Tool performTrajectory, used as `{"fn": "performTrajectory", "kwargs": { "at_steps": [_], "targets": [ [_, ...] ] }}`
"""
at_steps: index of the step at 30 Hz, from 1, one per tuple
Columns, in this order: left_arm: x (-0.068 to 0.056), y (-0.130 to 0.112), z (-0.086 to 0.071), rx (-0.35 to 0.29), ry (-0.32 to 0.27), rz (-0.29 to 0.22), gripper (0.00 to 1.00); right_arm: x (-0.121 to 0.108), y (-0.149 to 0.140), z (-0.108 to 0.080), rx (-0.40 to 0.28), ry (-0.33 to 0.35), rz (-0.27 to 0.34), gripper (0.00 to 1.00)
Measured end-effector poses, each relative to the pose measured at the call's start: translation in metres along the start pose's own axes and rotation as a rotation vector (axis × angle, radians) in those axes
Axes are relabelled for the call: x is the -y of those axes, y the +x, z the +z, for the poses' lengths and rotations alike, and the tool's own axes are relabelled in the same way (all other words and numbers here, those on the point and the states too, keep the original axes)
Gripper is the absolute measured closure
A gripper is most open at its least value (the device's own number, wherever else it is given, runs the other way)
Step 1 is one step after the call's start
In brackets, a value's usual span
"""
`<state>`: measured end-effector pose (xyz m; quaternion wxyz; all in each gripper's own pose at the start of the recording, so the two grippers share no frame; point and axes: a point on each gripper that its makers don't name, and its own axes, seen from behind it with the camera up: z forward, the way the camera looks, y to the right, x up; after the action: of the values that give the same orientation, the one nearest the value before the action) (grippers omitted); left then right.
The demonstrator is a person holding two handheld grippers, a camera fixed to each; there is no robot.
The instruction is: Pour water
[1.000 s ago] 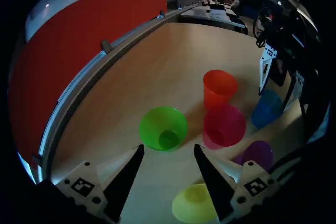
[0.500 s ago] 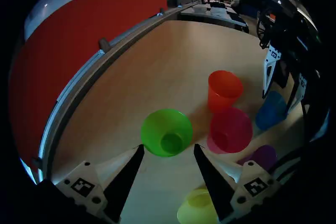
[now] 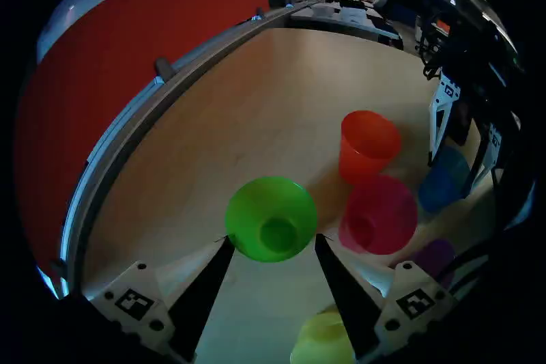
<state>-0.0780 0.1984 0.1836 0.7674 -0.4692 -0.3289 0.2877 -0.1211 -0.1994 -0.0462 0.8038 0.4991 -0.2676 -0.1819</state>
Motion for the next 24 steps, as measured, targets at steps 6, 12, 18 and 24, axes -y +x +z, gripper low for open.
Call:
{"fn": "performTrajectory", "kwargs": {
  "at_steps": [6,12,18,24],
  "targets": [
    [-0.0005,0.0027,0.0026,-0.004,-0.003,-0.009,0.13,0.0,0.0004,0.0028,0.002,0.005,-0.002,0.01],
    [-0.0004,0.0042,0.0041,-0.005,-0.005,-0.02,0.12,0.0007,0.0002,0.0051,0.006,0.01,0.0,0.0],
    [0.0004,0.0054,0.0058,-0.005,-0.002,-0.039,0.13,0.0011,0.0006,0.0061,0.007,0.011,-0.002,0.01],
    [0.0006,0.0076,0.0065,-0.01,0.002,-0.048,0.13,0.0009,0.0004,0.0065,0.007,0.012,-0.002,0.01]
  ]
}}
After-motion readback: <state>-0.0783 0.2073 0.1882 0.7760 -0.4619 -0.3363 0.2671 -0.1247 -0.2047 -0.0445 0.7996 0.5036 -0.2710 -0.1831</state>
